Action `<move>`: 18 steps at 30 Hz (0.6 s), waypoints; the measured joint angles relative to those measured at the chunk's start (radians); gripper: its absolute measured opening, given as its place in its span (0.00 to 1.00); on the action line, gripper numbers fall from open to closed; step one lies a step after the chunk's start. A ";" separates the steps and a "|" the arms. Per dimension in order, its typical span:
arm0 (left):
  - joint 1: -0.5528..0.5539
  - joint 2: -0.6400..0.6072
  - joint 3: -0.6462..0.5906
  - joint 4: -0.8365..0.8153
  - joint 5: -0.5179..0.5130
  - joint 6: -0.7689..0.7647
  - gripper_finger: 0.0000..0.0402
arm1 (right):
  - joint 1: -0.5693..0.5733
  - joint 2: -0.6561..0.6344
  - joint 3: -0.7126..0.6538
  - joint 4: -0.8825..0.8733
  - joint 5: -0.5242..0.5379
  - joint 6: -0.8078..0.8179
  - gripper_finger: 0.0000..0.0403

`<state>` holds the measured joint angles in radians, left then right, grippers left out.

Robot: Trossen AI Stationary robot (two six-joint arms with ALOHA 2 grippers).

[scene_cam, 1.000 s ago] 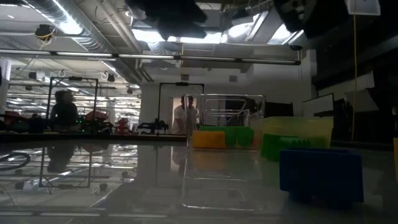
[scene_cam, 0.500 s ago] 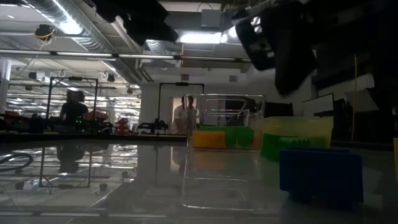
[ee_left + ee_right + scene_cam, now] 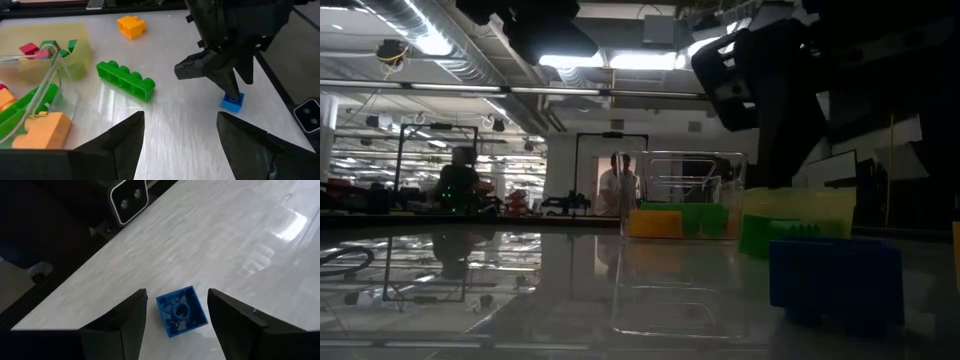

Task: Sort blocks by size
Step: Put the small blue game piece into the yellow bin

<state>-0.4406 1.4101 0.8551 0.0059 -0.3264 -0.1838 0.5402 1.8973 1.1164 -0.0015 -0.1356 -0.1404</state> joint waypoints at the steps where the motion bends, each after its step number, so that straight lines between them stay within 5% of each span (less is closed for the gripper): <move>1: -0.001 0.000 0.000 0.000 0.000 0.000 0.59 | 0.000 0.000 0.000 0.000 0.001 0.000 0.52; 18: -0.006 0.000 0.000 0.004 0.000 -0.019 0.59 | -0.019 0.066 0.000 0.023 0.004 0.002 0.52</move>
<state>-0.4463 1.4103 0.8555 0.0102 -0.3262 -0.2024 0.5209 1.9633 1.1160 0.0219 -0.1318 -0.1379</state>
